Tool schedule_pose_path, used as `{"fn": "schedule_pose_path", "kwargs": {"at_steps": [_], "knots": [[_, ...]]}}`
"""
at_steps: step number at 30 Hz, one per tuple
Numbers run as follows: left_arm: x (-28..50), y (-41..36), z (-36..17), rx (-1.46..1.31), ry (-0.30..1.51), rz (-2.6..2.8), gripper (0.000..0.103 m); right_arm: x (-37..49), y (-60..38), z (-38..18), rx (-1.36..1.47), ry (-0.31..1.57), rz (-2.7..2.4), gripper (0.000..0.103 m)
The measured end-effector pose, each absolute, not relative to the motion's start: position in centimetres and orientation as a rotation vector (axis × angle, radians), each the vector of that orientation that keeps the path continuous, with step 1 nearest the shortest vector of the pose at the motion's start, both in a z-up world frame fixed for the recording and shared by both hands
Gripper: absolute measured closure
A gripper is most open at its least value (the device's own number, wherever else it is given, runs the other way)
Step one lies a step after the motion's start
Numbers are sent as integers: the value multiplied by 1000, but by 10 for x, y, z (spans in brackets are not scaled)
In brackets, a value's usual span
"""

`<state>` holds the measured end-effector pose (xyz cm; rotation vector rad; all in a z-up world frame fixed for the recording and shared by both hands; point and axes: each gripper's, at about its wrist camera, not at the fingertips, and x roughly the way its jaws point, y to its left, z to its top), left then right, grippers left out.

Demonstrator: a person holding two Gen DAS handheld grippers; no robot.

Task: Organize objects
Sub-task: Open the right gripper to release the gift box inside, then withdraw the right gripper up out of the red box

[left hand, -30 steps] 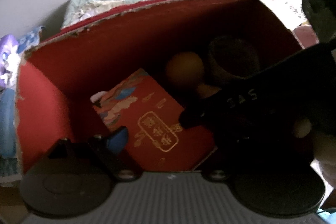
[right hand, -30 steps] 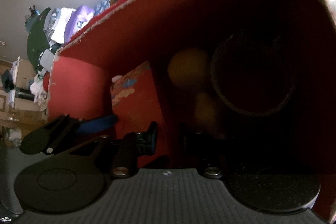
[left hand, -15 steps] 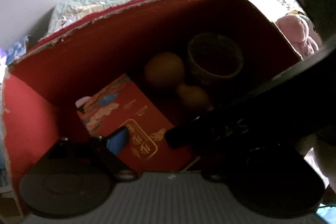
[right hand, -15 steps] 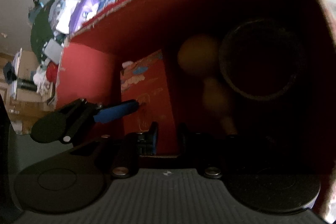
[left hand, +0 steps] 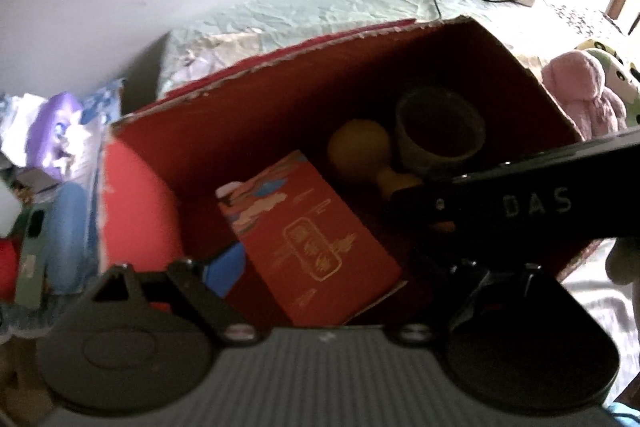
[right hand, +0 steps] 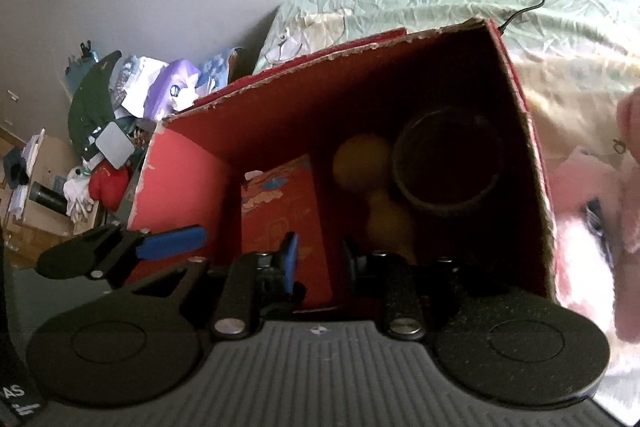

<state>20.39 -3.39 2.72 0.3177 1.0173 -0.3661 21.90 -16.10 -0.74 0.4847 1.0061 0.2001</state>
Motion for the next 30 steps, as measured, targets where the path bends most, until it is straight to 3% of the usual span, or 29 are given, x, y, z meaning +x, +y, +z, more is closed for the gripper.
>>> {"fn": "schedule_pose_path", "kwargs": {"at_steps": [11,30], "knots": [[176,-20,43,272,997,-260,13,189,-158,8,419,915,161,64],[156,-15,41,204,940,-139,9,155,-160,3,369,884,149,64]]}}
